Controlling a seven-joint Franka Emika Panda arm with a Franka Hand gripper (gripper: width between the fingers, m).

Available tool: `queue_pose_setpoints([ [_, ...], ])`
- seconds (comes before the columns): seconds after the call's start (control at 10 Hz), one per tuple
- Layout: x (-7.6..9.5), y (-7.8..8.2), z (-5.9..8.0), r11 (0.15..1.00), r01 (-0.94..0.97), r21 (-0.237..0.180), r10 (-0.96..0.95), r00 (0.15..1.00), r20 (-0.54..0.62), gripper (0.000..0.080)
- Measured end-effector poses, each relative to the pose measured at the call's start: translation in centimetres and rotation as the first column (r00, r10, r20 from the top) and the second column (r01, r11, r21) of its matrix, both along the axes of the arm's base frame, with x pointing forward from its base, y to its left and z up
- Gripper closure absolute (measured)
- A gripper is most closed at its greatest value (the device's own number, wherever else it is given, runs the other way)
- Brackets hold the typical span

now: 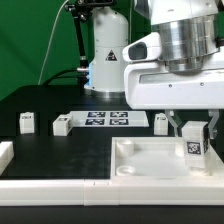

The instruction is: Assemble one leg

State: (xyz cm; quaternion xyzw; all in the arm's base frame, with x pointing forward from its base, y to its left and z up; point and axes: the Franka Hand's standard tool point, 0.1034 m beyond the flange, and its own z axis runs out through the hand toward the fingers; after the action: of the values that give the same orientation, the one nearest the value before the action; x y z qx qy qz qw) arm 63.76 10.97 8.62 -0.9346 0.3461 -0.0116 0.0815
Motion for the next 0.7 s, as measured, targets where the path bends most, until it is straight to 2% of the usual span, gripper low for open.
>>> queue_pose_setpoints([
  [0.3, 0.02, 0.23, -0.03, 0.957, 0.290, -0.011, -0.291, 0.955, -0.053, 0.0506],
  [0.6, -0.17, 0.67, -0.10, 0.866, 0.501, -0.003, -0.499, 0.861, -0.099, 0.0506],
  [0.7, -0.18, 0.69, -0.11, 0.859, 0.511, -0.001, -0.509, 0.855, -0.102, 0.0506],
])
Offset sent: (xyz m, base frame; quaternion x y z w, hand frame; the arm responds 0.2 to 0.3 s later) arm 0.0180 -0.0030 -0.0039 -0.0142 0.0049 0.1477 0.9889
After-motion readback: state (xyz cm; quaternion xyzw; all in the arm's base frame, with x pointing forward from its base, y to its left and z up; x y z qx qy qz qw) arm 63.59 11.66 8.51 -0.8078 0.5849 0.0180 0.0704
